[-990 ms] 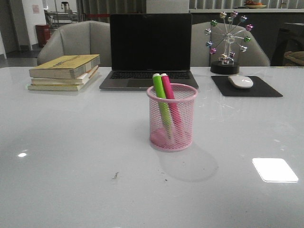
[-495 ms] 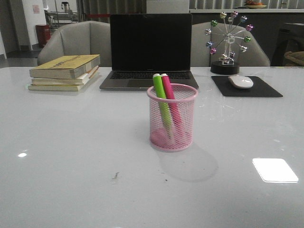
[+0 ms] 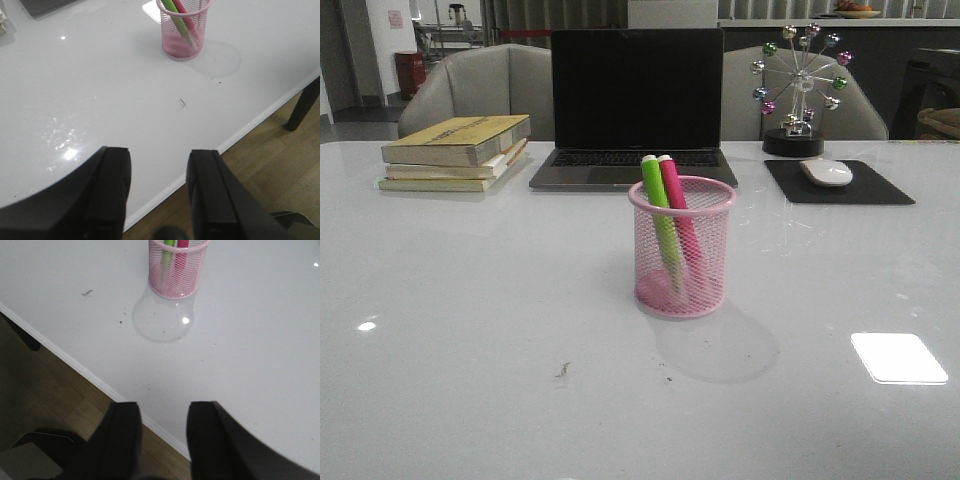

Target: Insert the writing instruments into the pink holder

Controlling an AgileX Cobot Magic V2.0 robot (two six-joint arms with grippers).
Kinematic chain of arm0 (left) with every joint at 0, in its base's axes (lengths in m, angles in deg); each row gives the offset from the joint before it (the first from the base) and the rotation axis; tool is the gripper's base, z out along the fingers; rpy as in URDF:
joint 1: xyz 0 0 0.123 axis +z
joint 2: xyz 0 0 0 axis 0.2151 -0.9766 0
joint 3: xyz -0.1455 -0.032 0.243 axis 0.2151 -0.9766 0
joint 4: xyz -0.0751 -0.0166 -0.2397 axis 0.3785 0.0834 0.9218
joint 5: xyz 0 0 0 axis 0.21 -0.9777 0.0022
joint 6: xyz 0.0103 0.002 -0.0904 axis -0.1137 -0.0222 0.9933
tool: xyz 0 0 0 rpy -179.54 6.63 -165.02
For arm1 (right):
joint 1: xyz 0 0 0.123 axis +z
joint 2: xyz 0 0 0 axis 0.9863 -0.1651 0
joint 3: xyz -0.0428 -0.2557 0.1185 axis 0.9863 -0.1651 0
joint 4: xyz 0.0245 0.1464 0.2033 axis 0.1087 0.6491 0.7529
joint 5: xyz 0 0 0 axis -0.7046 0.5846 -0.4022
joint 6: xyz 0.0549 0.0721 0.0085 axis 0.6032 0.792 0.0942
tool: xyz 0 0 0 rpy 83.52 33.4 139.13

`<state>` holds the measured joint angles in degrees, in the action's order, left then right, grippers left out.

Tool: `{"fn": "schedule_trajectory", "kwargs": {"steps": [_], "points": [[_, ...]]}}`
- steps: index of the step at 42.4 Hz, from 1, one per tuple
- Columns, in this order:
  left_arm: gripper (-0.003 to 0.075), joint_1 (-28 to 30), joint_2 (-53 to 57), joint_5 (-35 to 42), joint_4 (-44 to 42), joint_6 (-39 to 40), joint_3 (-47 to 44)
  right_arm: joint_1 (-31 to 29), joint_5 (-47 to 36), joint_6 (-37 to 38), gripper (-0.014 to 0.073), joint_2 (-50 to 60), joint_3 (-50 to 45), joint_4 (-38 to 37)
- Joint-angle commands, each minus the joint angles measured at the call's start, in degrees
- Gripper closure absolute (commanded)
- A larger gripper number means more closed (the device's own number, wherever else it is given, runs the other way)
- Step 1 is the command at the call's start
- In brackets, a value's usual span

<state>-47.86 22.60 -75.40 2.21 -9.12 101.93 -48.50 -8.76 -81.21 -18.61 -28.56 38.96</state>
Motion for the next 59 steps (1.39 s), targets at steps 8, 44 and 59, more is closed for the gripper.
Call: {"fn": "schedule_trajectory", "kwargs": {"steps": [8,44,59], "points": [[0.0568,0.05,-0.17,3.89,-1.50,9.05,1.54,-0.12,-5.45,-0.36,0.0529,0.16,1.37,-0.58],[0.0629,10.63,10.44,15.25,-9.19,9.40,-7.05,-0.12,-4.59,-0.36,0.0537,0.16,1.37,-0.49],[0.0629,30.74,27.79,43.39,-5.25,9.40,-31.67,-0.12,-4.52,-0.36,0.0537,0.16,1.37,-0.49]]}}
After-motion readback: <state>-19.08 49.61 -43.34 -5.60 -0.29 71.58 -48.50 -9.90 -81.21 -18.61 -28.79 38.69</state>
